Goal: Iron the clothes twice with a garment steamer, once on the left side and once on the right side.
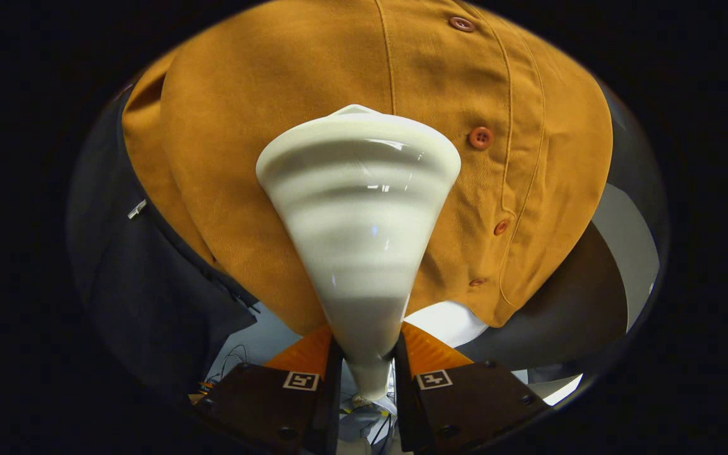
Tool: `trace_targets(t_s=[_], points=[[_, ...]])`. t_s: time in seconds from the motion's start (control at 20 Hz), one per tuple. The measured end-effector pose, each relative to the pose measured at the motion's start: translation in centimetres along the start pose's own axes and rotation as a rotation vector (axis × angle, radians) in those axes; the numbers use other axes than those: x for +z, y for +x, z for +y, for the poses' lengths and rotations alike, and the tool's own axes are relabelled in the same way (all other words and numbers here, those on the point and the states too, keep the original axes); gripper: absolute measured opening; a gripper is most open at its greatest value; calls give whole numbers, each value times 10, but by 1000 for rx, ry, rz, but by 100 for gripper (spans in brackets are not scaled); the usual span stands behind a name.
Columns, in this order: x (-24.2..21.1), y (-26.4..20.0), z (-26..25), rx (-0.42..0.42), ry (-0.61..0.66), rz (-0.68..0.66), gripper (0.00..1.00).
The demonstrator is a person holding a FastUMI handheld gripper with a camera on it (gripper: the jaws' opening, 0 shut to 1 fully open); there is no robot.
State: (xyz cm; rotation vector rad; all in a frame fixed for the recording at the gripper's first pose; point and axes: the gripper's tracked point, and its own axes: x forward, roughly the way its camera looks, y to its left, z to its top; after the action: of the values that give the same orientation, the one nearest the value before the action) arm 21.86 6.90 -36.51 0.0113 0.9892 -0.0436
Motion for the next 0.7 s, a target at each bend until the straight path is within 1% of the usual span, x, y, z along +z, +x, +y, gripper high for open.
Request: trace_targets(t_s=[0.25, 0.35, 0.5, 0.7], points=[[-24, 0, -6, -1, -9, 50, 41], [-29, -5, -10, 1, -12, 50, 41], [-19, -27, -14, 19, -39, 1, 41], [13, -68, -21, 70, -84, -126, 41]])
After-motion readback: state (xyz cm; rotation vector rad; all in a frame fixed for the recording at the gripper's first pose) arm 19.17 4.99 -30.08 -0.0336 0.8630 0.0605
